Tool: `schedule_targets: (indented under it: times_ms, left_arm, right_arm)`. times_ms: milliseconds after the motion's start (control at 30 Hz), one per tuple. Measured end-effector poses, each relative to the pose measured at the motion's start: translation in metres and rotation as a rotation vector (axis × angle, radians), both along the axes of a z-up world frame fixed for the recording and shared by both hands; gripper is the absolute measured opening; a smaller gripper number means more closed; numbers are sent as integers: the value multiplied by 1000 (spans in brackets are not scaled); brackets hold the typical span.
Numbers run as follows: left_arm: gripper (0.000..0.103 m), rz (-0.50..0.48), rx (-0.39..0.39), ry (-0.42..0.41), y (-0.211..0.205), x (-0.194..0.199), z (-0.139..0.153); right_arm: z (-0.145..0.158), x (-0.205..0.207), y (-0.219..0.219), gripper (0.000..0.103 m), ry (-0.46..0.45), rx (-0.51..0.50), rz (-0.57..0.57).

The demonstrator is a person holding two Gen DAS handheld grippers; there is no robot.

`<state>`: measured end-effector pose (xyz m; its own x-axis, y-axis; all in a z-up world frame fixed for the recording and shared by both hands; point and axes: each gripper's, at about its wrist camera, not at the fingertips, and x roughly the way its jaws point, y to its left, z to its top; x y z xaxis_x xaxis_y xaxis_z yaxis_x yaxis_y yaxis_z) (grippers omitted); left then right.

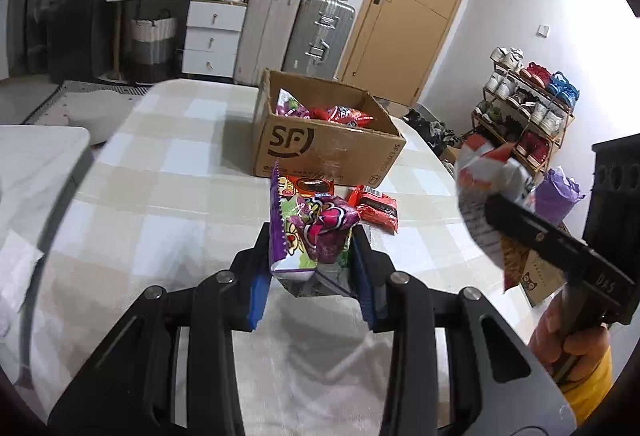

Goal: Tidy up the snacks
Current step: 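Lift both bags and carry them toward the cardboard box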

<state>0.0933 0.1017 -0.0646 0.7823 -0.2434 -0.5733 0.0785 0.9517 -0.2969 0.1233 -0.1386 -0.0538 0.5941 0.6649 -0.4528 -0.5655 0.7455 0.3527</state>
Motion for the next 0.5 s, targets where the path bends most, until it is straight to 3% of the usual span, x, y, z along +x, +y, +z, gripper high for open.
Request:
schedule_targets:
  times_ms: [233, 500]
  left_arm:
    - [33, 9, 18, -73, -1, -53, 31]
    - [33, -5, 43, -120, -16, -91, 54]
  right_arm:
    - [26, -36, 0, 50, -43, 13, 2]
    - [29, -63, -2, 50, -44, 14, -8]
